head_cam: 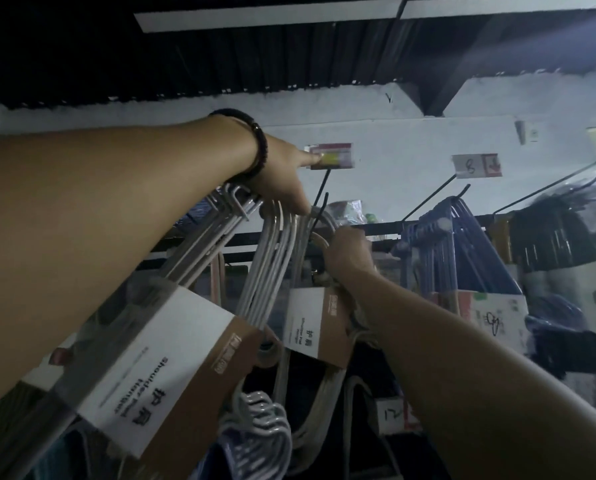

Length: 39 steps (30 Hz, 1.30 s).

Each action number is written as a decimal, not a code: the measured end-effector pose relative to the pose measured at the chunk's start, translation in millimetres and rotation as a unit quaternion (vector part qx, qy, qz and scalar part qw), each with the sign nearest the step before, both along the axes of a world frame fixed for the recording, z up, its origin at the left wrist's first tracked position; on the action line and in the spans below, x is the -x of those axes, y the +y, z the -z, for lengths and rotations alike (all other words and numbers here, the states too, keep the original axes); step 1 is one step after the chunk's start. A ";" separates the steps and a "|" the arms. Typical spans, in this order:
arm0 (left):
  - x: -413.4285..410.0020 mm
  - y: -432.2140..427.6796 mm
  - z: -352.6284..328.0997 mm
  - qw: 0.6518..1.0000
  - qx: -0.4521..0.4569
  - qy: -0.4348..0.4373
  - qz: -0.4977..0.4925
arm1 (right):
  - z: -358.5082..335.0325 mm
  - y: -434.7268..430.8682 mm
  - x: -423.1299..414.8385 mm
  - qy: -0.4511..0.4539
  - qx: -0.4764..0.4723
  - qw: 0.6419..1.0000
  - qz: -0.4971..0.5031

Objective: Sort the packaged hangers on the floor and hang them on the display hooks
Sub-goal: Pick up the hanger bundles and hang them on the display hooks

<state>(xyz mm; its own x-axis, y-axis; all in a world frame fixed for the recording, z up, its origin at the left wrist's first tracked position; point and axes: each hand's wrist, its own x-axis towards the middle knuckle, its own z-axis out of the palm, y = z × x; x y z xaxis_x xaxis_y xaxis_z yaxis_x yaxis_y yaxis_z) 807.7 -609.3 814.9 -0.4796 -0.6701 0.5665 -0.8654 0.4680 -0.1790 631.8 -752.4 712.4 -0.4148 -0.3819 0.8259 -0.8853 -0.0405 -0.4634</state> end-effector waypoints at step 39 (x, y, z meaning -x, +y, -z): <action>-11.2 5.9 24.3 0.984 -0.043 0.139 0.103 | 2.4 179.6 -21.4 0.159 -0.046 0.985 -0.053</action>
